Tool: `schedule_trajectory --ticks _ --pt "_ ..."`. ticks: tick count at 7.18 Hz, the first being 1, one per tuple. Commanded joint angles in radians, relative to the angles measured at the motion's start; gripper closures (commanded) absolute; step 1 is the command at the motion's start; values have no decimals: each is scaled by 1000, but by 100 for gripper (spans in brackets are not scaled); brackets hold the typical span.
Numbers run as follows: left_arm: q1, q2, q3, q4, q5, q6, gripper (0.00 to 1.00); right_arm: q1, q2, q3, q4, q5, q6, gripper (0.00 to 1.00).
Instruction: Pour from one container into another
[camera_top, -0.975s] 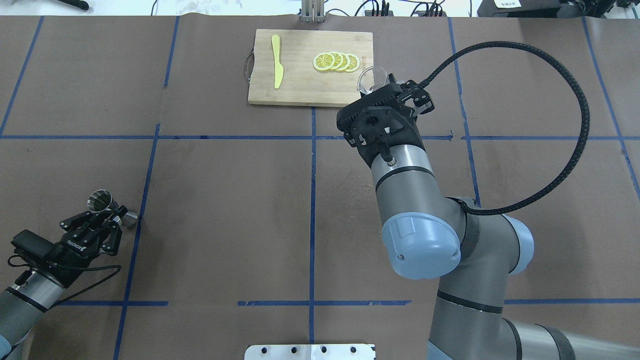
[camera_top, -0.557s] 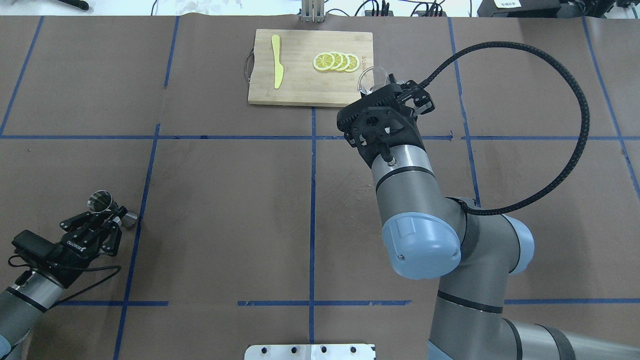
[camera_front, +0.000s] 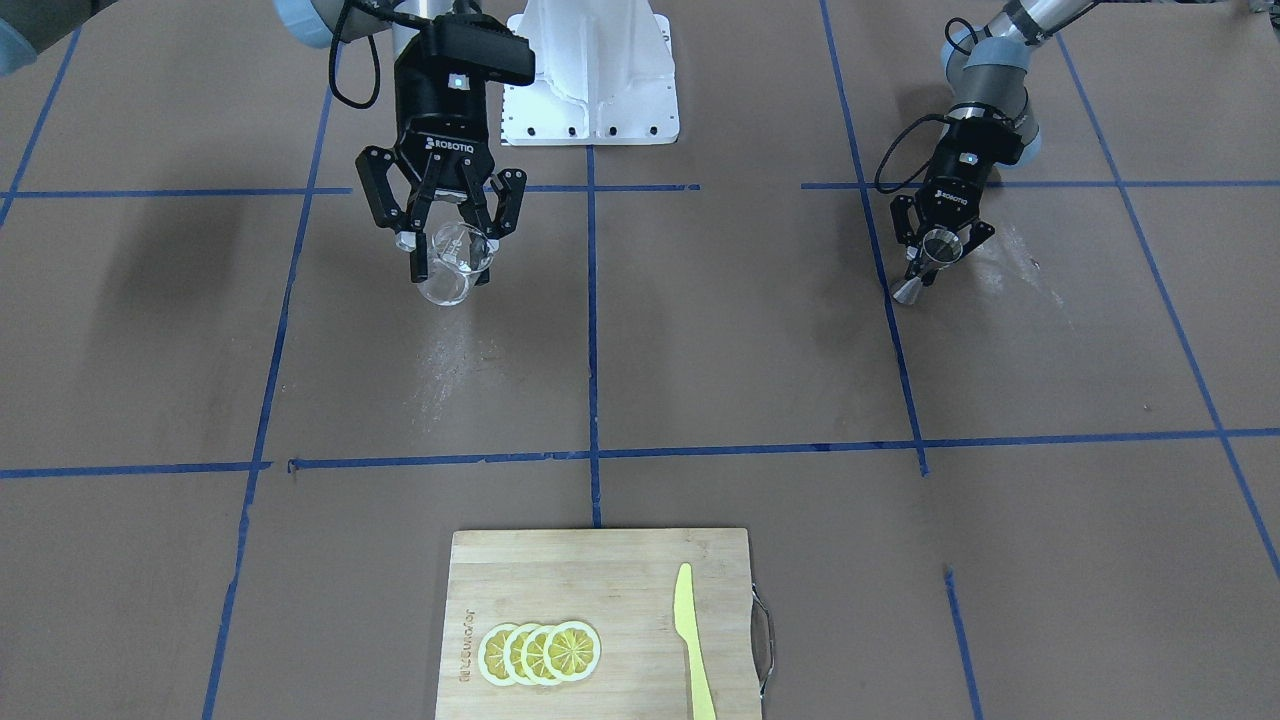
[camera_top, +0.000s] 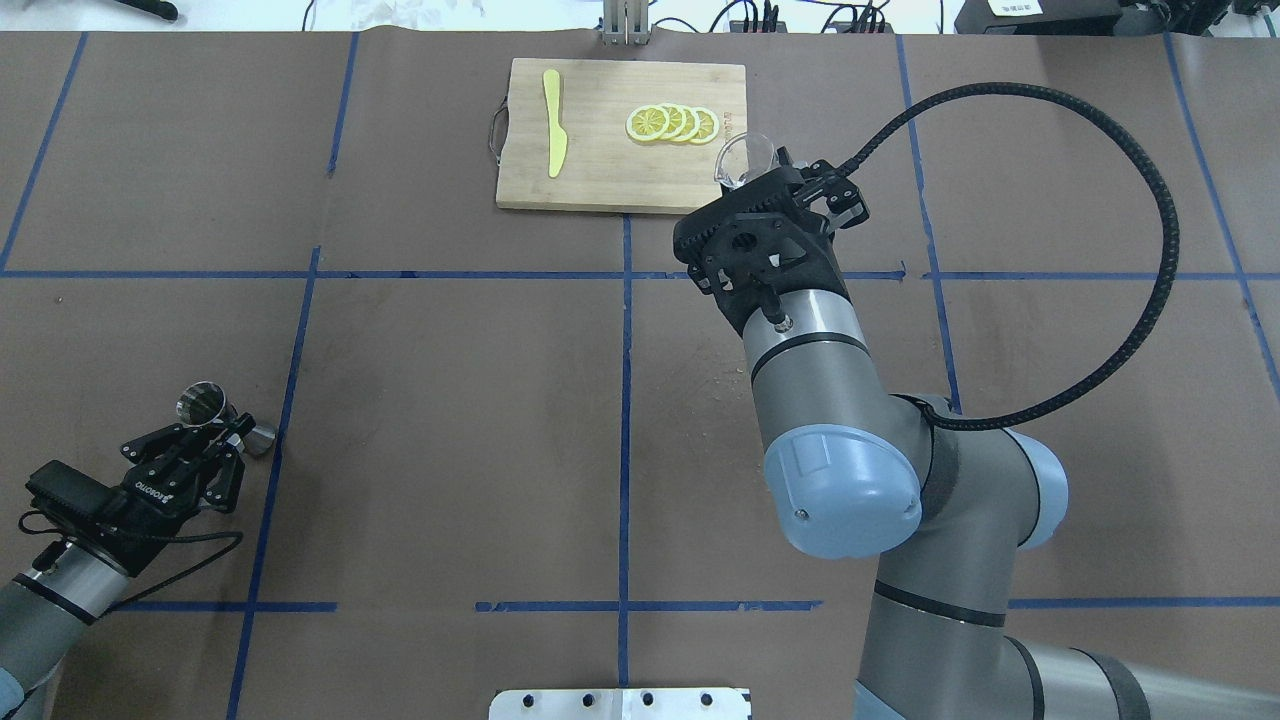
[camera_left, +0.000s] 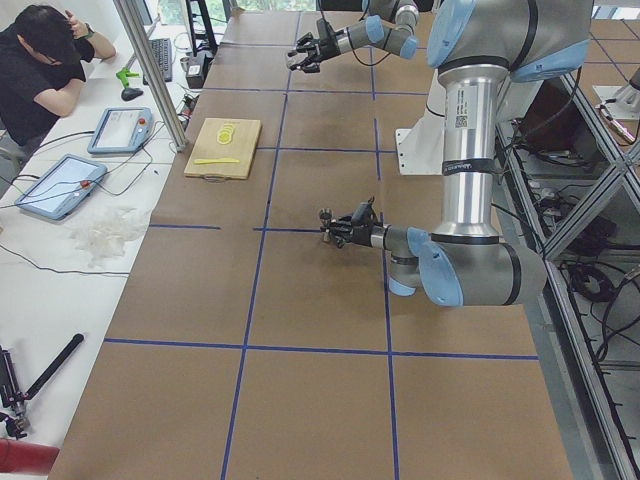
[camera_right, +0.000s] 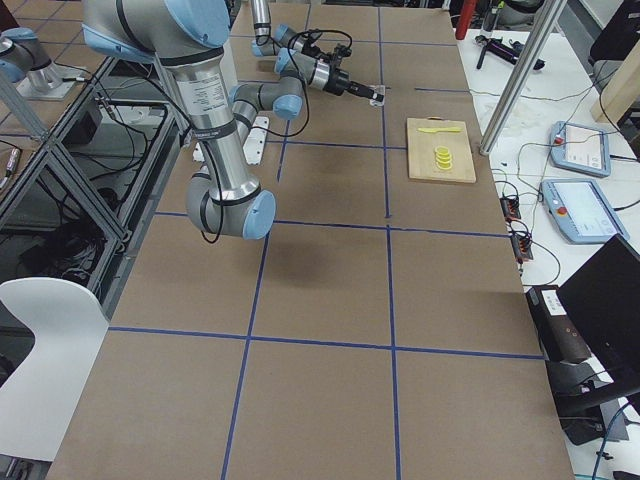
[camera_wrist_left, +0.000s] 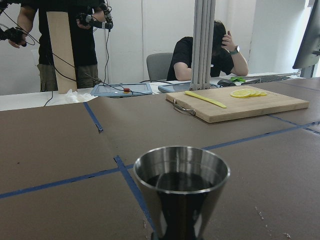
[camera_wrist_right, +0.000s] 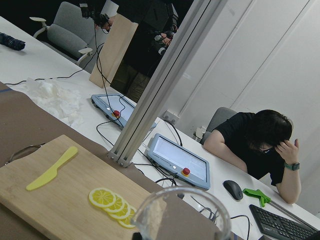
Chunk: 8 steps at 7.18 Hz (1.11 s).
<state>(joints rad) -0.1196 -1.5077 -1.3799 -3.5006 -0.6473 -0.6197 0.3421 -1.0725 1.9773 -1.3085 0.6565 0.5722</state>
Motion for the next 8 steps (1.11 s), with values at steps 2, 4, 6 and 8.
schedule_trajectory --ticks 2,4,6,8 --pt "0 -6 5 0 0 0 68 0 0 0 0 0 0 100" --pt "2 -6 12 0 0 0 63 0 0 -2 0 0 0 100" --pt "0 -6 12 0 0 2 61 0 0 -2 0 0 0 100" --pt "0 -5 12 0 0 2 49 0 0 -2 0 0 0 100"
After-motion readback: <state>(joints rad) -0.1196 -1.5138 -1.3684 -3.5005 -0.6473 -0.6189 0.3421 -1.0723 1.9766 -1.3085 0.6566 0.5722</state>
